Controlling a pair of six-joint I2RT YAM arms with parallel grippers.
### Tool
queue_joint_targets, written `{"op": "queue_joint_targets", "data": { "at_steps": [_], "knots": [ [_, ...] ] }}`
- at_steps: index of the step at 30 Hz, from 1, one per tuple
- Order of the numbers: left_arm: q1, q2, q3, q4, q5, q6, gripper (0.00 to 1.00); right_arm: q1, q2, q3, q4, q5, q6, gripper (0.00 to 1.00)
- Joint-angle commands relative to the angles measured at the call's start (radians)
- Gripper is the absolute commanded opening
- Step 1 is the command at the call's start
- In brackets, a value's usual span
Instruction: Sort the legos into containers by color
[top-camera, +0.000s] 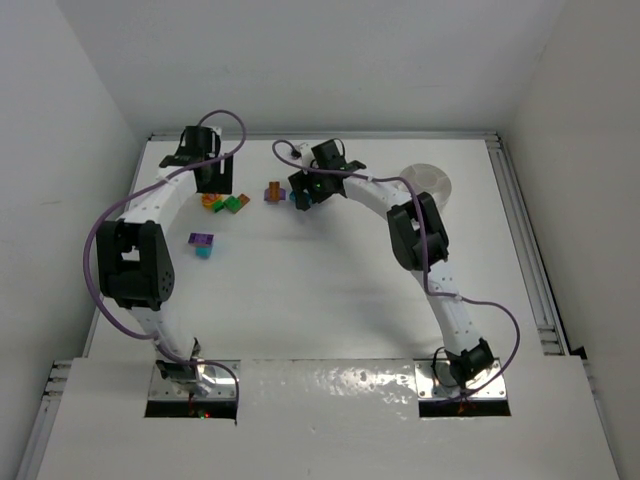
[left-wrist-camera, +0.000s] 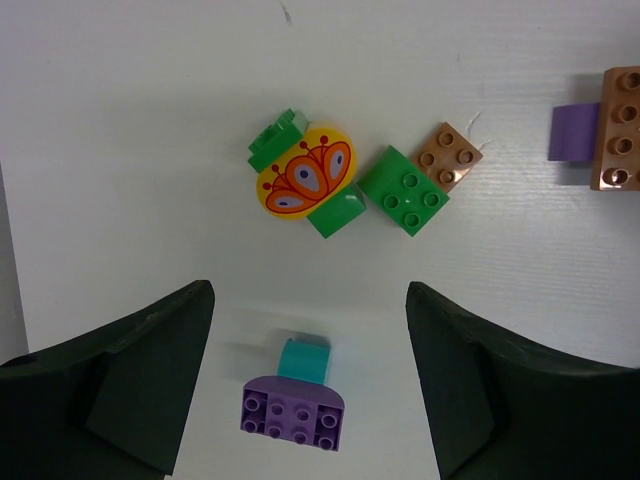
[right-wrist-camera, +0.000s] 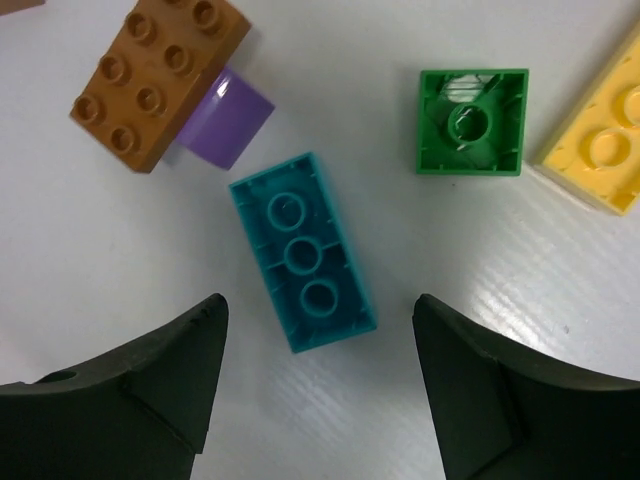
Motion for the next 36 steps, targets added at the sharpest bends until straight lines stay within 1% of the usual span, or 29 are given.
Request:
{"op": "queue_joint_targets", "data": {
  "at_steps": [1,3,4,6,7,8,10,11,13,14,15,16,17,18,20,21,22,23,24,26,27,29,30,31,32,33,34,35,36],
  "knots": [
    [0.012,-0.045,0.006,0.031,-0.038,-0.012,0.76,0.015,0.048,0.046,0.075,0.044,0.021,0.71],
    [0.012,-0.048,0.006,0.032,-0.042,-0.009,0.76,0.015,0.056,0.055,0.079,0.053,0.023,0.65],
    [0.012,-0.051,0.006,0.032,-0.044,-0.009,0.76,0.014,0.056,0.052,0.081,0.056,0.024,0.58],
    [0.012,-0.051,0.003,0.035,-0.050,-0.007,0.76,0.015,0.042,0.037,0.072,0.056,0.005,0.49],
    [0.012,-0.053,0.002,0.037,-0.056,-0.007,0.76,0.017,0.033,0.025,0.070,0.052,-0.006,0.40],
    [0.014,-0.053,0.002,0.038,-0.059,-0.007,0.76,0.017,0.005,0.009,0.073,0.044,-0.014,0.36],
    [0.014,-0.051,0.000,0.041,-0.062,-0.009,0.76,0.017,-0.030,-0.064,0.104,-0.019,-0.029,0.28],
    [0.014,-0.051,0.002,0.044,-0.062,-0.006,0.76,0.020,-0.074,-0.122,0.117,-0.052,-0.043,0.20],
    [0.014,-0.048,0.008,0.044,-0.061,-0.004,0.76,0.024,-0.117,-0.176,0.157,-0.106,-0.048,0.09],
    [0.014,-0.047,0.012,0.041,-0.059,-0.003,0.76,0.032,-0.139,-0.198,0.163,-0.106,-0.048,0.00],
    [0.014,-0.047,0.017,0.037,-0.056,-0.001,0.74,0.032,-0.180,-0.228,0.173,-0.108,-0.031,0.00],
    [0.014,-0.044,0.025,0.035,-0.029,0.015,0.67,0.031,-0.200,-0.239,0.176,-0.120,-0.011,0.00],
    [0.012,-0.045,0.029,0.032,-0.007,0.028,0.65,0.032,-0.223,-0.267,0.177,-0.128,0.004,0.00],
    [0.014,-0.044,0.034,0.032,0.016,0.040,0.65,0.032,-0.280,-0.285,0.185,-0.131,0.003,0.00],
    [0.014,-0.042,0.043,0.034,0.065,0.059,0.64,0.031,-0.340,-0.336,0.168,-0.114,-0.014,0.00],
    [0.014,-0.041,0.052,0.035,0.080,0.062,0.64,0.031,-0.401,-0.342,0.148,-0.087,-0.017,0.00],
    [0.014,-0.036,0.061,0.031,0.087,0.062,0.64,0.026,-0.452,-0.327,0.069,-0.030,-0.044,0.00],
    [0.014,-0.036,0.061,0.031,0.091,0.062,0.64,0.023,-0.452,-0.309,0.068,-0.004,-0.054,0.00],
    [0.014,-0.030,0.072,0.029,0.099,0.056,0.64,0.017,-0.498,-0.290,-0.029,0.024,-0.061,0.00],
    [0.012,-0.022,0.081,0.029,0.106,0.046,0.63,-0.012,-0.542,-0.262,-0.165,0.079,-0.077,0.00],
    [0.012,-0.015,0.087,0.032,0.113,0.042,0.63,-0.024,-0.570,-0.271,-0.197,0.099,-0.077,0.00],
    [0.014,-0.012,0.089,0.044,0.128,0.028,0.63,-0.084,-0.656,-0.343,-0.247,0.137,-0.111,0.00],
    [0.014,-0.007,0.092,0.049,0.134,0.025,0.63,-0.112,-0.685,-0.372,-0.252,0.141,-0.109,0.00],
    [0.012,-0.004,0.094,0.054,0.134,0.022,0.63,-0.168,-0.741,-0.438,-0.255,0.147,-0.098,0.00],
    [0.012,-0.002,0.095,0.055,0.134,0.022,0.63,-0.195,-0.766,-0.472,-0.249,0.177,-0.101,0.00],
    [0.012,0.001,0.101,0.055,0.134,0.022,0.63,-0.215,-0.789,-0.498,-0.251,0.194,-0.117,0.00],
    [0.012,0.001,0.103,0.057,0.136,0.023,0.63,-0.235,-0.821,-0.530,-0.258,0.229,-0.171,0.00],
    [0.012,0.002,0.103,0.058,0.134,0.026,0.63,-0.238,-0.828,-0.526,-0.304,0.268,-0.204,0.00],
    [0.012,0.001,0.104,0.058,0.134,0.032,0.63,-0.238,-0.826,-0.508,-0.338,0.271,-0.222,0.00]
  ]
}}
